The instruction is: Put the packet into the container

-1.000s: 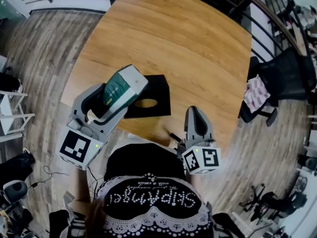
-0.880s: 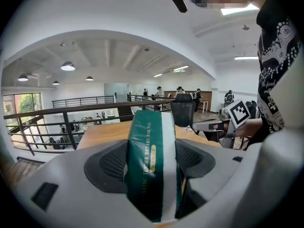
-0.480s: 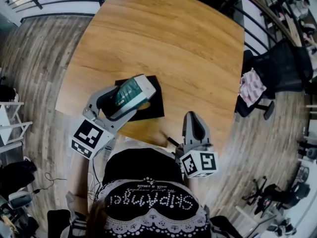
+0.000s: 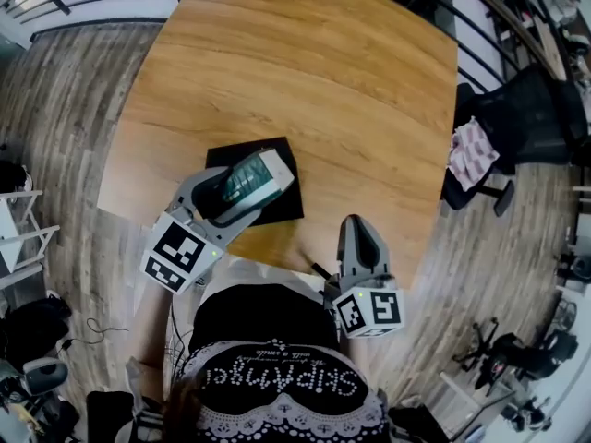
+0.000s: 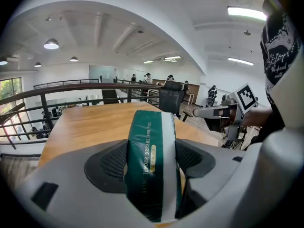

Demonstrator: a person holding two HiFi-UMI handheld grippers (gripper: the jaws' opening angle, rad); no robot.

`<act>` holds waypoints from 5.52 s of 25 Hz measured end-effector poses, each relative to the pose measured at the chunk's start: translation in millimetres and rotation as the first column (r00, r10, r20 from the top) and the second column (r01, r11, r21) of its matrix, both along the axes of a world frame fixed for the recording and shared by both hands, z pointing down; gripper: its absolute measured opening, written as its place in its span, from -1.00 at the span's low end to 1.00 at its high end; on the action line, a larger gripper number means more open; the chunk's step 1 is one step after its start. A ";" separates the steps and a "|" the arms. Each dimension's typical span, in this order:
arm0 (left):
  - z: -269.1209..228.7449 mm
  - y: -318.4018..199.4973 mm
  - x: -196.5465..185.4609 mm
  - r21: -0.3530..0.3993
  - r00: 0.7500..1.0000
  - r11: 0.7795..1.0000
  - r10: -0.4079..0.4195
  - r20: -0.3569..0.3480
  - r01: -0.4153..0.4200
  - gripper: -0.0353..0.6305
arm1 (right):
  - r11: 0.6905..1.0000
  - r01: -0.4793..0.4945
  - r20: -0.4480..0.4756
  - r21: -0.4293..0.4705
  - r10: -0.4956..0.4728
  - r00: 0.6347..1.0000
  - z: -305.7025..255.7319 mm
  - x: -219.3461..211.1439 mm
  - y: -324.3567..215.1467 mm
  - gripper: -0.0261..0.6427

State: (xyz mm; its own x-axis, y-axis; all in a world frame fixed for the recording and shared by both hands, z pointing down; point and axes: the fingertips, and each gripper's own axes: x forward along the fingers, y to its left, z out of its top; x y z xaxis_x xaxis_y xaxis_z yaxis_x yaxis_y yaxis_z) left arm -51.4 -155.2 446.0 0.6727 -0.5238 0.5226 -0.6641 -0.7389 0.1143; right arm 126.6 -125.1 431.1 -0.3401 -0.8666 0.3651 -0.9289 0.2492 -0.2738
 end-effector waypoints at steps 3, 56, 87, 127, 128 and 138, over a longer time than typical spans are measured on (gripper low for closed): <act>8.0 -1.5 4.7 -0.018 1.000 1.000 0.008 0.000 -0.008 0.13 | 1.000 -0.008 -0.001 -0.006 0.008 1.000 1.4 2.7 -2.1 -0.80; 102.6 24.0 26.7 -0.241 0.930 0.943 0.285 0.232 -0.228 0.12 | 0.999 -0.022 -0.006 -0.036 0.022 1.000 13.8 -3.9 -5.7 -0.80; 146.5 16.5 41.5 -0.257 0.928 0.945 0.268 0.260 -0.201 0.11 | 0.999 -0.032 -0.010 -0.027 0.032 0.999 8.1 -7.3 5.2 -0.80; 152.8 19.0 50.5 -0.237 0.909 0.952 0.265 0.321 -0.194 0.13 | 1.000 -0.022 0.006 -0.010 0.022 1.000 3.1 -7.5 11.2 -0.80; 150.7 19.3 50.3 -0.239 0.914 0.953 0.259 0.311 -0.189 0.13 | 1.000 -0.020 0.006 -0.010 0.020 1.000 2.8 -7.9 11.6 -0.80; 93.0 4.5 43.2 -0.110 0.967 0.988 0.131 0.216 -0.109 0.12 | 1.000 -0.003 0.007 0.001 0.003 1.000 -0.8 -10.3 16.1 -0.80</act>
State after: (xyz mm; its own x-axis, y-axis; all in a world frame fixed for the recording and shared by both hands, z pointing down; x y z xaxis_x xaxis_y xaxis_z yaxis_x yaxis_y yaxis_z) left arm -8.2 -150.7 539.1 0.5891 -0.3857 0.7101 -0.5877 -0.8076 0.0488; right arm 116.3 -109.0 430.3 -0.3397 -0.8683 0.3615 -0.9279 0.2466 -0.2796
